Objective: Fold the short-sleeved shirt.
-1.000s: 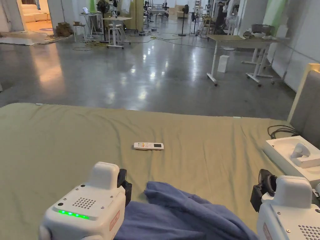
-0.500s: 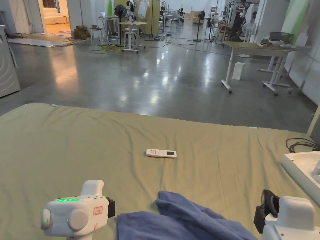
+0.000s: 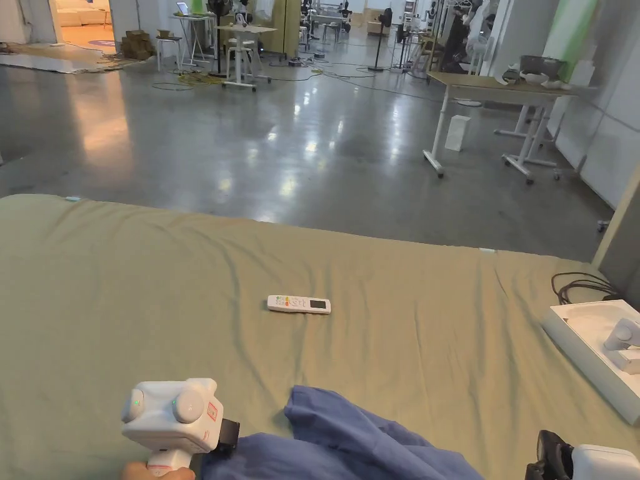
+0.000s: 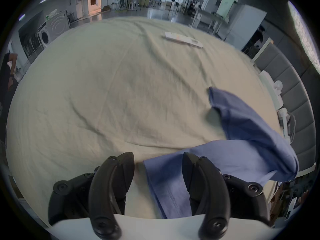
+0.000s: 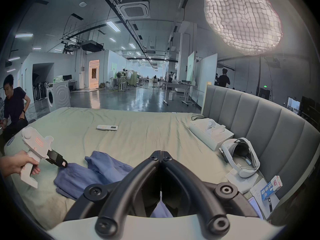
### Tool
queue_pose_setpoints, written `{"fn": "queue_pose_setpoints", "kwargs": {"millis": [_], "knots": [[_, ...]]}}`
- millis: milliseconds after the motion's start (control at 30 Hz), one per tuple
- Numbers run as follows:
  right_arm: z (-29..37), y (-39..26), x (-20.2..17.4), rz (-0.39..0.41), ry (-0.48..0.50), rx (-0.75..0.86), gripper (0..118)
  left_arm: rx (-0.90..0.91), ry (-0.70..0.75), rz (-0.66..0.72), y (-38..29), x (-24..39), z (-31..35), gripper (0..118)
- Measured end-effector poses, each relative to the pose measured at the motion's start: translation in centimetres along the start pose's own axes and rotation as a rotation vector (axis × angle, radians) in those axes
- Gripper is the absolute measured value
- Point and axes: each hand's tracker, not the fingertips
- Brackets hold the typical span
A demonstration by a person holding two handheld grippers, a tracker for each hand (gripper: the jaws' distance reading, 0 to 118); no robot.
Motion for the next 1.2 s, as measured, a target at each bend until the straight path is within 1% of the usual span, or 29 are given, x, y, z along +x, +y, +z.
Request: {"fn": "queue_pose_setpoints", "kwargs": {"millis": [67,133,167,200,233,267,300,333,367,400,500,633,700,767,833,900,933,1000,1033,1100,1200], "knots": [[-0.2,-0.5,0.3,0.000,-0.011,-0.015,0,-0.012,0.031,-0.033,-0.1,0.5,-1.1,61],[-0.3,-0.7,0.5,0.002,-0.017,-0.025,0,0.000,0.068,-0.074,-0.1,1.5,-0.5,61],[-0.3,-0.8,0.6,0.001,-0.022,-0.030,0,-0.002,0.092,-0.107,-0.1,1.9,-0.5,58],[-0.3,-0.9,0.6,-0.003,-0.023,-0.034,0,0.008,0.112,-0.144,-0.5,2.4,-0.3,53],[-0.4,-1.0,0.7,-0.006,-0.022,-0.037,0,0.023,0.104,-0.166,-0.8,3.1,-0.4,46],[-0.5,-1.2,0.7,-0.009,-0.023,-0.041,0,0.023,0.124,-0.232,-1.1,3.7,-0.4,41],[-0.6,-1.4,0.7,-0.009,-0.023,-0.045,0,0.031,0.142,-0.268,-1.4,4.2,-0.4,34],[-0.8,-1.5,0.8,-0.010,-0.022,-0.049,0,0.035,0.135,-0.287,-1.7,4.7,-0.3,28],[-0.9,-1.7,0.8,-0.012,-0.021,-0.053,0,0.029,0.132,-0.287,-2.0,5.0,-0.4,21],[-1.0,-1.7,0.9,-0.015,-0.019,-0.056,0,0.030,0.138,-0.295,-2.2,5.2,-0.4,8],[-1.4,-1.8,1.4,-0.031,-0.015,-0.074,0,0.014,0.091,-0.267,-2.4,4.4,0.0,6],[-2.2,-1.6,3.3,-0.044,-0.016,-0.103,0,0.088,-0.038,-0.152,-3.2,2.5,2.5,5],[-2.9,-1.6,4.4,-0.037,-0.010,-0.140,0,0.177,-0.028,-0.149,-4.0,1.9,4.8,5],[-4.1,-1.5,5.5,-0.033,0.003,-0.201,0,0.229,-0.077,-0.128,-5.1,1.3,7.7,5],[-5.1,-1.5,6.3,-0.037,0.014,-0.238,0,0.285,-0.068,-0.126,-6.1,0.7,10.0,5],[-6.2,-1.7,6.6,-0.017,0.031,-0.299,0,0.338,-0.087,-0.110,-7.1,-0.1,11.9,5],[-6.7,-1.9,6.6,0.000,0.037,-0.318,0,0.393,-0.056,-0.112,-7.7,-0.4,12.9,5],[-7.5,-2.4,6.6,0.008,0.068,-0.349,6,0.395,-0.031,-0.114,-8.7,-1.3,13.9,5],[-7.9,-2.8,6.5,0.012,0.076,-0.365,13,0.395,-0.027,-0.105,-9.2,-1.9,14.2,5],[-8.8,-3.6,6.2,0.008,0.124,-0.415,26,0.404,-0.031,-0.057,-10.3,-3.0,14.8,5],[-10.9,-5.5,5.3,0.035,0.140,-0.517,43,0.387,-0.012,-0.046,-11.8,-3.8,15.2,5]]}}
